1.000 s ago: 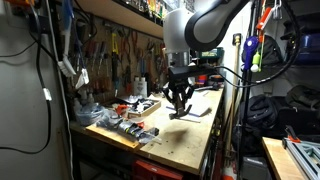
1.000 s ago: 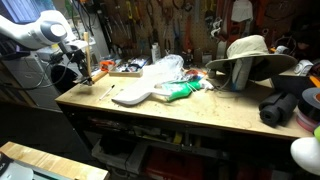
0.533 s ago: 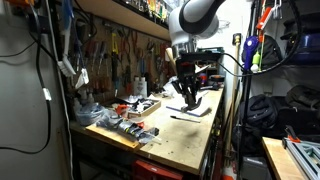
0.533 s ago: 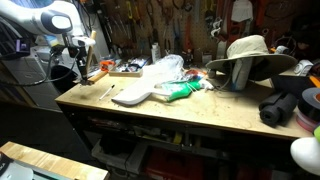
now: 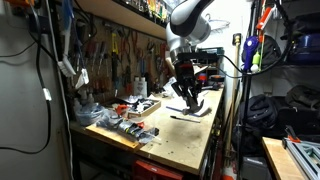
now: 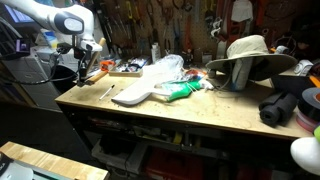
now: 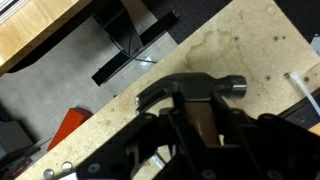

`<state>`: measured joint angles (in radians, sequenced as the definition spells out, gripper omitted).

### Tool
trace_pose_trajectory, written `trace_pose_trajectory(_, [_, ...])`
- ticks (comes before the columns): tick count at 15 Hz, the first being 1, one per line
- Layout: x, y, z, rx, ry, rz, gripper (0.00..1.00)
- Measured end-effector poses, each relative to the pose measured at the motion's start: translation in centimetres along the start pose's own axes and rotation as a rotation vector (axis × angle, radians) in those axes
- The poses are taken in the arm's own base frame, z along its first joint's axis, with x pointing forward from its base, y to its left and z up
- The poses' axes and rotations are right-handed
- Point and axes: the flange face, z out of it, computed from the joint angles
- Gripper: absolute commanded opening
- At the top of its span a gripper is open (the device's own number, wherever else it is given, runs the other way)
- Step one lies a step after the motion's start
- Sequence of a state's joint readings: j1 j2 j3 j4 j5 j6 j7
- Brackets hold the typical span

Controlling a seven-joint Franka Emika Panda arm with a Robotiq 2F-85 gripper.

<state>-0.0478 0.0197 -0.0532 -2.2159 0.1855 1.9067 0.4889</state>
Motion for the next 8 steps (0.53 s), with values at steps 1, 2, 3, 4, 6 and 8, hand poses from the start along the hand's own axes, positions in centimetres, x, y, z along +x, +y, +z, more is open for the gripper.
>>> trace_pose_trajectory(1, [0.5,-0.3,0.6,0.002,-0.022,0.007,0.08])
trace_pose_trajectory(2, [0.9,-0.5,1.3,0.004,-0.044,0.016,0.08])
trace_pose_trajectory(3, [1.4,-0.8,2.0,0.007,-0.067,0.018,0.08])
trace_pose_trajectory(4, [1.9,-1.0,2.8,0.013,-0.097,0.014,0.08])
trace_pose_trajectory(6, [2.8,-1.4,4.2,0.030,-0.166,-0.010,0.08])
trace_pose_trajectory(8, [3.6,-1.7,5.3,0.042,-0.233,-0.039,0.08])
